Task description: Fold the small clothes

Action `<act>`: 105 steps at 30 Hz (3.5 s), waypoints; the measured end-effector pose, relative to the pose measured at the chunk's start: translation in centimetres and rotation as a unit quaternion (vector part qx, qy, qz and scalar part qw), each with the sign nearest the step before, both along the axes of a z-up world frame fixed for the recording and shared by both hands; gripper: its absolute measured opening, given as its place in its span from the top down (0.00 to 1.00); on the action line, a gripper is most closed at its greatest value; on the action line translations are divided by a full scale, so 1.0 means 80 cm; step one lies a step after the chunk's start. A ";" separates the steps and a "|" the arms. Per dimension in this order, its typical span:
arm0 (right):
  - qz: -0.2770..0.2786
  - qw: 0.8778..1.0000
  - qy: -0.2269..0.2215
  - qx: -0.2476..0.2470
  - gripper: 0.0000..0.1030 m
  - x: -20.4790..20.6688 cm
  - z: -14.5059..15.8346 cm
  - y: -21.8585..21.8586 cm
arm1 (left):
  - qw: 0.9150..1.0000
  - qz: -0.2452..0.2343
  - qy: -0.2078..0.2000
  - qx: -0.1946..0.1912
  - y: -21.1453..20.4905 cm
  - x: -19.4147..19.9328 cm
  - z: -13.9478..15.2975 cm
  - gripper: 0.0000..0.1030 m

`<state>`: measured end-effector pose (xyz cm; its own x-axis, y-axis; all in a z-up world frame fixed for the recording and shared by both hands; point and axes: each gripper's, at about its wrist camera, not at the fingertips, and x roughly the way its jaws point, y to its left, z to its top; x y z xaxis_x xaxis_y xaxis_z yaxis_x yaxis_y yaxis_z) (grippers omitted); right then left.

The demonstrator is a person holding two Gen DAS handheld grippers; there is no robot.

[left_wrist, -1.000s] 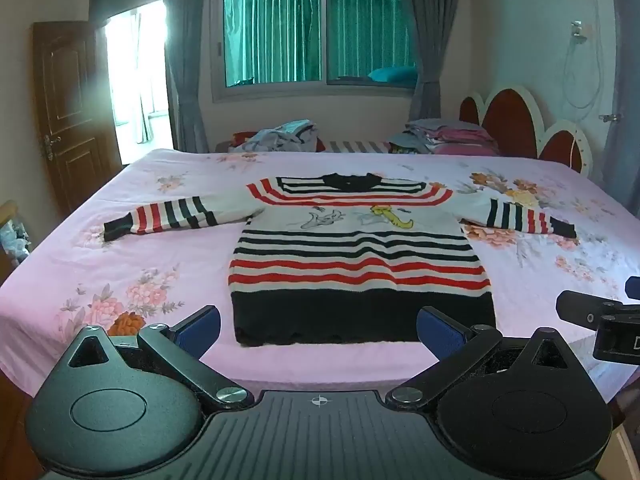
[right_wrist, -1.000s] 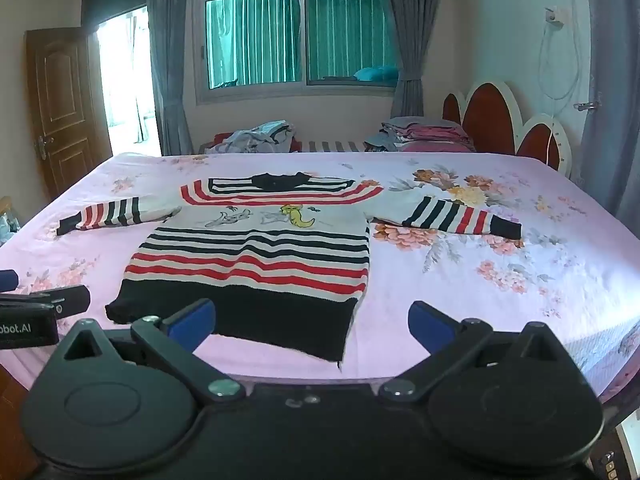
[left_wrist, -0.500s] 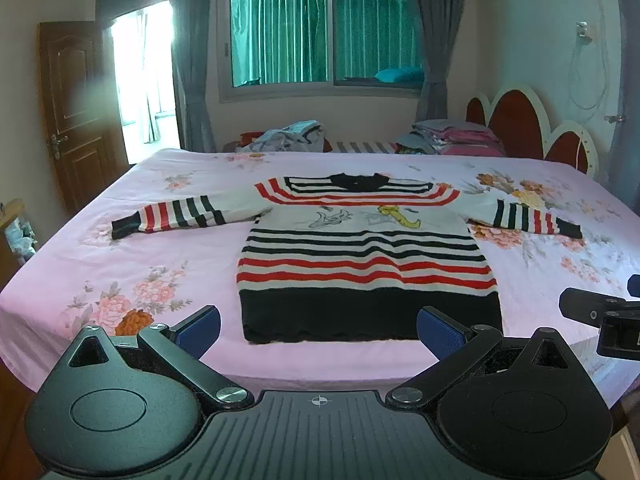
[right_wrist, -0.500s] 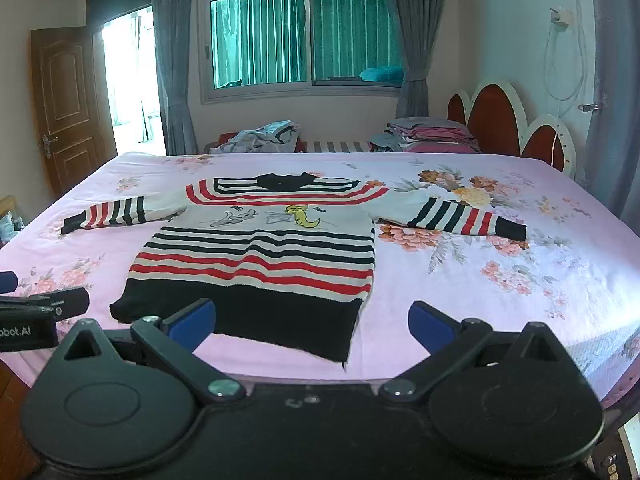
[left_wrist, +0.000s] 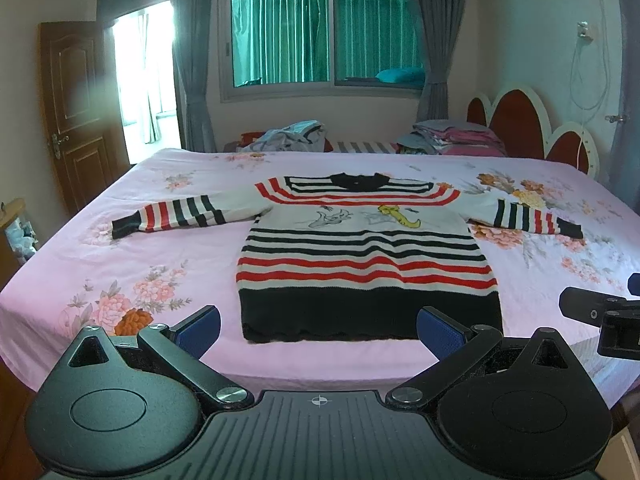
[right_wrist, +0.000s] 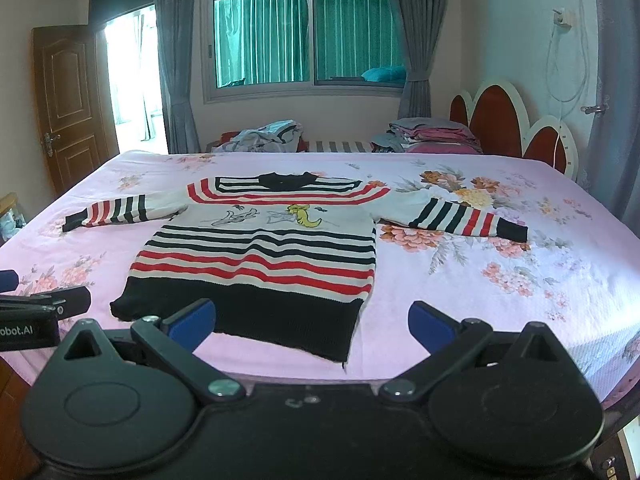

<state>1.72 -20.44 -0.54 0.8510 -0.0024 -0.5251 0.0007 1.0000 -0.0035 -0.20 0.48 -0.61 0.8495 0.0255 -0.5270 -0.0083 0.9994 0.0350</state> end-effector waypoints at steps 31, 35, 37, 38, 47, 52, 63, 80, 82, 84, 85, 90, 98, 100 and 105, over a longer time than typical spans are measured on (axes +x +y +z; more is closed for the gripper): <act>0.006 1.000 0.003 -0.002 0.00 0.003 -0.006 0.003 | 1.000 0.006 -0.001 0.005 0.004 0.004 -0.003 0.00; 0.006 1.000 0.002 -0.002 0.00 0.003 -0.006 0.003 | 1.000 0.005 -0.002 0.005 0.005 0.004 -0.003 0.00; 0.006 1.000 0.003 -0.002 0.00 0.003 -0.007 0.003 | 1.000 0.005 -0.002 0.005 0.005 0.005 -0.003 0.00; 0.006 1.000 0.002 -0.002 0.00 0.003 -0.007 0.003 | 1.000 0.004 -0.002 0.005 0.004 0.005 -0.003 0.00; 0.007 1.000 0.004 -0.001 0.00 0.006 -0.006 0.001 | 1.000 0.000 -0.001 0.010 -0.002 0.004 -0.003 0.00; 0.006 1.000 0.006 0.000 0.00 0.008 -0.006 0.000 | 1.000 -0.007 0.000 0.015 -0.009 0.006 -0.002 0.00; -0.012 1.000 0.010 0.005 0.00 0.031 -0.007 -0.012 | 0.999 -0.024 0.001 0.024 -0.015 0.031 -0.001 0.00; -0.076 0.997 0.024 0.000 0.00 0.124 -0.023 -0.017 | 0.992 -0.098 0.064 -0.055 0.003 0.168 -0.028 0.00; -0.088 0.996 0.020 -0.001 0.01 0.138 -0.023 -0.017 | 0.989 -0.116 0.073 -0.048 0.002 0.191 -0.031 0.00; -0.098 0.995 0.017 -0.004 0.03 0.151 -0.022 -0.016 | 0.986 -0.139 0.072 -0.058 0.004 0.208 -0.029 0.00; -0.101 0.995 0.015 -0.006 0.03 0.157 -0.022 -0.016 | 0.985 -0.149 0.065 -0.062 0.005 0.215 -0.027 0.00; -0.122 0.992 0.014 -0.006 0.15 0.178 -0.021 -0.025 | 0.987 -0.146 0.035 -0.064 0.004 0.248 -0.019 0.00; -0.182 0.983 -0.004 0.003 0.22 0.209 -0.015 -0.088 | 0.988 -0.107 -0.038 -0.101 -0.003 0.291 -0.012 0.00; -0.198 0.980 -0.004 0.016 0.27 0.223 -0.019 -0.116 | 0.989 -0.084 -0.063 -0.105 -0.007 0.303 -0.013 0.00; -0.233 0.970 -0.001 0.073 0.45 0.272 -0.036 -0.196 | 0.991 -0.094 -0.033 -0.093 -0.034 0.360 -0.019 0.00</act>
<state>23.49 -36.12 -3.42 0.7770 -0.3126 -0.5465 0.4521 0.8811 0.1388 28.57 -2.22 -2.13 0.8627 -0.2293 -0.4507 0.1827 0.9724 -0.1449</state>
